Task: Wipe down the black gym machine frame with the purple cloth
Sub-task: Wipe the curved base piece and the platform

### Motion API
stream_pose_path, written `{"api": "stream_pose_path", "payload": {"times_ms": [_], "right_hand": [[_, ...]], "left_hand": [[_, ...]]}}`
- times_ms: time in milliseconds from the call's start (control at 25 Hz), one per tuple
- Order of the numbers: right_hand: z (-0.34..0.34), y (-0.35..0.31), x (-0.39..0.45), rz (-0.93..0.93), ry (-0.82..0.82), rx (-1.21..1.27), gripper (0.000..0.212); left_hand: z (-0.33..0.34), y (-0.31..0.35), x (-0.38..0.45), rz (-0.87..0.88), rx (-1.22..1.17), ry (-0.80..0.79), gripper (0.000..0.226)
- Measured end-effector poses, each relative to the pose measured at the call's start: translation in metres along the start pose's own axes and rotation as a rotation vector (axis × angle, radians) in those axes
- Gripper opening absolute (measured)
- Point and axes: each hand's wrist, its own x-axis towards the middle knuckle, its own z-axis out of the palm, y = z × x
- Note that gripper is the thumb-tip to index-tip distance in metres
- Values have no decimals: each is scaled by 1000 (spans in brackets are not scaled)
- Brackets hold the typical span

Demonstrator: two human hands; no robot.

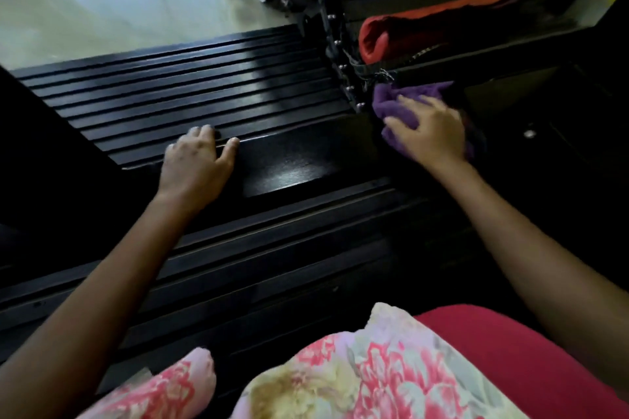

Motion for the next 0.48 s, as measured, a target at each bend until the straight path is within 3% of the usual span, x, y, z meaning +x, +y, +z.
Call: {"api": "stream_pose_path", "payload": {"times_ms": [160,280,360,480], "right_hand": [[24,-49,-29,-285,101,-8,52],[8,-13,-20,-476,-25,1,52],[-4,26,-5,-433,-46,-34,56],[-32,102,19,-117,-9,2,60]], "left_hand": [[34,78,22,225,-235,-54,40],[52,125,43,399,-248,-79,40],[58,151,57,480,-229,-118,44],[65,186,72,680,-139,-135,57]]}}
